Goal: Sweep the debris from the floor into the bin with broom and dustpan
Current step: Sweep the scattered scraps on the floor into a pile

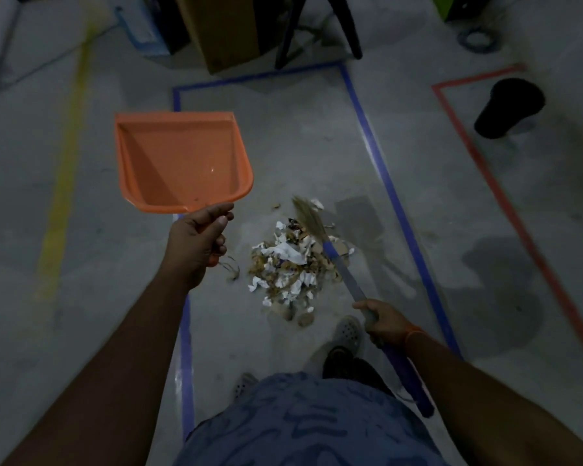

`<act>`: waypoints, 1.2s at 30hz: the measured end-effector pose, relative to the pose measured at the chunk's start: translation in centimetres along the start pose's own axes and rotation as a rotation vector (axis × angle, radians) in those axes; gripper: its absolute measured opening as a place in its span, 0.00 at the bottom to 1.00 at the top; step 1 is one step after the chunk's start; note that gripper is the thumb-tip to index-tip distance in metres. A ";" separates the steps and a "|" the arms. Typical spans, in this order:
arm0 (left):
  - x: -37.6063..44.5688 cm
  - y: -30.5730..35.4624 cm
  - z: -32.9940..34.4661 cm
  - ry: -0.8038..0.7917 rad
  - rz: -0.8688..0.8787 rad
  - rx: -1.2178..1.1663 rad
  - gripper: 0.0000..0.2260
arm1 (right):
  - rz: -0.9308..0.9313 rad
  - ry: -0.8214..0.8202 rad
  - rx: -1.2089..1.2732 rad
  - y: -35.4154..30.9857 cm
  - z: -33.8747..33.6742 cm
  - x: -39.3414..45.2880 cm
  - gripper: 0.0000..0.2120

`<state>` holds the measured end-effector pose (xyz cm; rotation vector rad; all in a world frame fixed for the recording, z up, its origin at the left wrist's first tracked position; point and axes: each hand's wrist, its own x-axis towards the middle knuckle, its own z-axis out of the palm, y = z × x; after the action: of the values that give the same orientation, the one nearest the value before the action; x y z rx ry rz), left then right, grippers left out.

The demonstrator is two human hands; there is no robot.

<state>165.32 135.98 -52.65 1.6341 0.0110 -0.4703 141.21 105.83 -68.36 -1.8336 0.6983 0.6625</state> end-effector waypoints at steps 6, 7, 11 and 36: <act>-5.5 -1.4 -11.7 0.094 0.001 -0.029 0.12 | -0.006 -0.057 -0.021 -7.4 10.3 0.0 0.22; -6.4 -1.8 -13.7 0.115 -0.007 -0.044 0.11 | -0.003 -0.085 -0.019 -8.8 12.0 0.0 0.21; -9.2 -2.9 -19.9 0.182 -0.029 -0.063 0.11 | 0.037 -0.180 -0.044 -14.1 17.1 0.3 0.22; 12.1 4.2 -28.4 0.037 -0.102 0.083 0.12 | 0.265 -0.021 0.785 -37.6 18.1 11.9 0.12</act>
<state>185.90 159.36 -51.15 1.7296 0.1044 -0.5246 174.24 132.60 -59.61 -1.0199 1.0221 0.4740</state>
